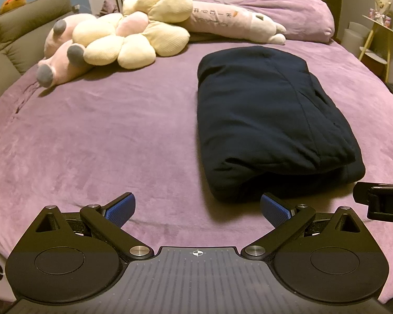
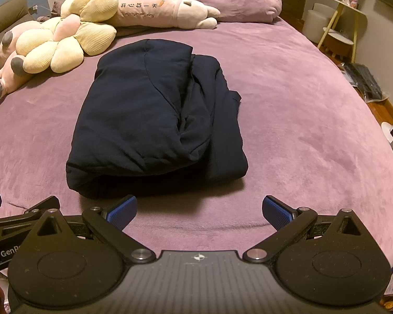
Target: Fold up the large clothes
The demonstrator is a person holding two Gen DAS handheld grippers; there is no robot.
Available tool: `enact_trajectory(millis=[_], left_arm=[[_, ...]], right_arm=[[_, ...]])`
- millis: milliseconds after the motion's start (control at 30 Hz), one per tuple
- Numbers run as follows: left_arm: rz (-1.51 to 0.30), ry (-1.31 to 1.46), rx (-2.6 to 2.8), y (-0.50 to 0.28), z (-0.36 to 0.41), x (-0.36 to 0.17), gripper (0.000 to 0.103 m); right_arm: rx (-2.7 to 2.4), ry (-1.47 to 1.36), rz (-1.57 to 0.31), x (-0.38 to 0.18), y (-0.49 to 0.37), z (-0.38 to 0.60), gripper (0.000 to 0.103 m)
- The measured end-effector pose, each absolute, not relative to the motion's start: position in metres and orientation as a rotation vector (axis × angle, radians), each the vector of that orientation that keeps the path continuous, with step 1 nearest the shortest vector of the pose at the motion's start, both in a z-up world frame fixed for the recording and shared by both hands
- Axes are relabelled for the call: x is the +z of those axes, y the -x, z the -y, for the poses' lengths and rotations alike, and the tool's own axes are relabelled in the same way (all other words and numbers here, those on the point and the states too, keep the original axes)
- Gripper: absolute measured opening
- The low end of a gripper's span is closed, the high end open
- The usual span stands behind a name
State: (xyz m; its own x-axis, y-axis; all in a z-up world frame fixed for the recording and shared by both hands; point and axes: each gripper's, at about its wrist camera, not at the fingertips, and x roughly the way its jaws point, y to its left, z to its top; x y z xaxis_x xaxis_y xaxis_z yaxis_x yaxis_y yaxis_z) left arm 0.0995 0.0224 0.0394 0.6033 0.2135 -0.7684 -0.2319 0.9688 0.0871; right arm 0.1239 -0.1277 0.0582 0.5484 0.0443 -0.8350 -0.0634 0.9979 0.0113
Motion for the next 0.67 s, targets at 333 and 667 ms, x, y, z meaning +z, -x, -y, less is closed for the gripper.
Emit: enact_trajectory(millis=[333,667], left_arm=[[-0.854,0.006,0.23,-0.0963,-0.0217,0.0401,0.103],[-0.868,0.001,0.221,-0.0988,-0.0188,0.0386,0.103]], right_arm=[[0.057,0.011,-0.985,0.0581,-0.1224,0.1283,0.102],[0.045,0.001,-0.983,0.0579,-0.1217,0.1291,0.102]])
